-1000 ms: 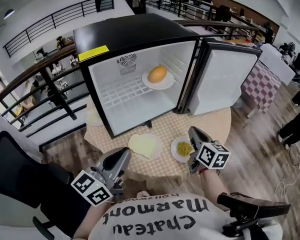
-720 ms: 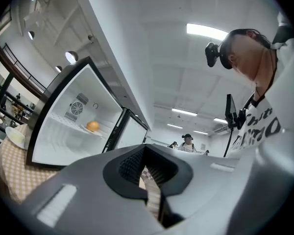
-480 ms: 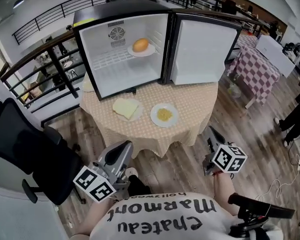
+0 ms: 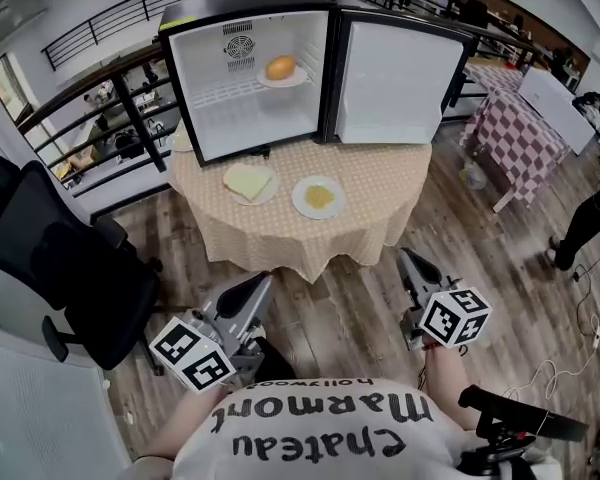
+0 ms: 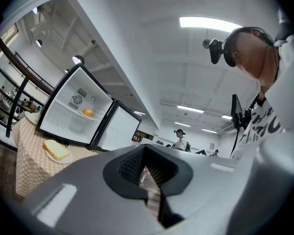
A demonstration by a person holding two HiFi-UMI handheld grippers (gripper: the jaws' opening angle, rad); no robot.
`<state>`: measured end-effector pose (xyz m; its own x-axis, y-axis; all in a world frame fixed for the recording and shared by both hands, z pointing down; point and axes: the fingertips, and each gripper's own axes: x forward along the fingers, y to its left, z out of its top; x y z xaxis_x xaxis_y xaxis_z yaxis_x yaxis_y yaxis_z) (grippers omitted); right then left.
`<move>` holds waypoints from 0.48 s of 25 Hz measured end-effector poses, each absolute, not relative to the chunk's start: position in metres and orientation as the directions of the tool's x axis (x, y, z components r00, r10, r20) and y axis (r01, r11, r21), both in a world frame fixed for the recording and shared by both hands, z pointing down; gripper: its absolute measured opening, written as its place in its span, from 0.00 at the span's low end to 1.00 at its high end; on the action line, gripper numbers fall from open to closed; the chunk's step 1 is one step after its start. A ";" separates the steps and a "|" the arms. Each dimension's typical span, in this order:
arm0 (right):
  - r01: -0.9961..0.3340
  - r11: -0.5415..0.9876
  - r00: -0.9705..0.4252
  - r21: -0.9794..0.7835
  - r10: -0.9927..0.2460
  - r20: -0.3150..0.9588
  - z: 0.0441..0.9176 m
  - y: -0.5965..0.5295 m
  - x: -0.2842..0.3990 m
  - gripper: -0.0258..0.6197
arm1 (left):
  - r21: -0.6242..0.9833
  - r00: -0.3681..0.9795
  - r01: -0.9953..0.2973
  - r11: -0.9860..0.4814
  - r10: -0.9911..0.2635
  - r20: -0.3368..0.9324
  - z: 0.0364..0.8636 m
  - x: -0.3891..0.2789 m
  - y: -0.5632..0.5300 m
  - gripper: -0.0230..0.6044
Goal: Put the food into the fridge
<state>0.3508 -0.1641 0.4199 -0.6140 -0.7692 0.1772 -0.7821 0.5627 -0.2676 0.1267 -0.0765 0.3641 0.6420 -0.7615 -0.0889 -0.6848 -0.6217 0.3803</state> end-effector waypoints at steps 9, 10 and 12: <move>-0.759 0.590 -0.641 -0.274 -0.752 0.156 0.407 -0.163 0.345 0.06 | 0.372 0.606 -0.714 -0.593 -0.790 -0.095 0.354 0.121 -0.066 0.05; -0.758 0.591 -0.642 -0.274 -0.751 0.155 0.406 -0.164 0.343 0.06 | 0.371 0.603 -0.717 -0.591 -0.792 -0.095 0.353 0.119 -0.066 0.05; -0.756 0.594 -0.644 -0.274 -0.750 0.152 0.403 -0.167 0.339 0.06 | 0.368 0.598 -0.722 -0.586 -0.796 -0.095 0.350 0.114 -0.068 0.05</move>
<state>0.3393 -0.1667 0.4033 -0.6438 -0.7498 0.1523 -0.7564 0.5937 -0.2744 0.1144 -0.0680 0.3504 0.5982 -0.7958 -0.0946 -0.7217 -0.5863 0.3680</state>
